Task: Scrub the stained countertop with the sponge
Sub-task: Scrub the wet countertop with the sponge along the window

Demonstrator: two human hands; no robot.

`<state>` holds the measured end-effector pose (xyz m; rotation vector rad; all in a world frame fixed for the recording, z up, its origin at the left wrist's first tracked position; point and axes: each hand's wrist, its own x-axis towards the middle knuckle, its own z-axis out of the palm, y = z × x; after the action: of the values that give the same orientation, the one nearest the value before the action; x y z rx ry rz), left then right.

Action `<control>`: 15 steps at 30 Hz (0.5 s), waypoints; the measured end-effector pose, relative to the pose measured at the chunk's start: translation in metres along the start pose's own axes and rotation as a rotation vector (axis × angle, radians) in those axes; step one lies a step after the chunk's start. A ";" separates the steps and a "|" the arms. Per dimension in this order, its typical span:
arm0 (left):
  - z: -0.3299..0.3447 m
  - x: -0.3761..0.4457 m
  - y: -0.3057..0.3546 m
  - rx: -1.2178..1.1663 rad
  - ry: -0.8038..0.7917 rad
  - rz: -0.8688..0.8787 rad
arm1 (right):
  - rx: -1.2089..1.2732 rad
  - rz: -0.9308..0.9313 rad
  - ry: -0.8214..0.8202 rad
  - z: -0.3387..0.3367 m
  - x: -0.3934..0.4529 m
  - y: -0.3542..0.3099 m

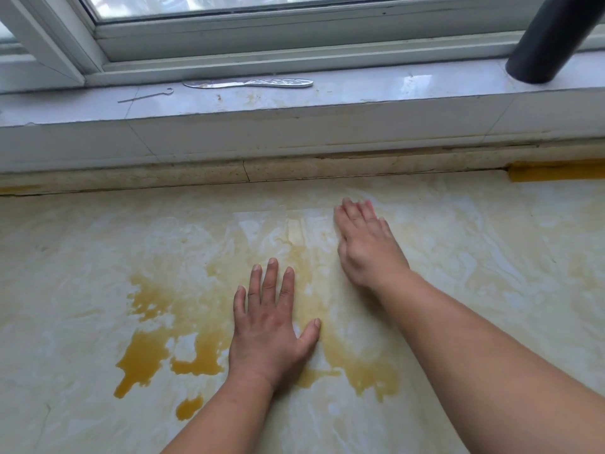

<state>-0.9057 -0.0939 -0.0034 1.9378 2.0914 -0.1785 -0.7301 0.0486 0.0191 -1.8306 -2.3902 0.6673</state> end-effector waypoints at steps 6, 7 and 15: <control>-0.005 -0.001 0.000 0.012 -0.036 0.005 | 0.002 0.285 0.162 -0.026 -0.017 0.086; -0.004 -0.001 0.000 0.007 -0.036 0.007 | 0.000 0.349 0.186 -0.031 -0.018 0.100; -0.006 0.000 0.000 0.027 -0.054 0.003 | 0.027 0.240 0.119 -0.029 0.011 0.082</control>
<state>-0.9059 -0.0924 0.0019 1.9289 2.0624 -0.2573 -0.6498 0.0839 0.0131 -2.1018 -2.0997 0.5861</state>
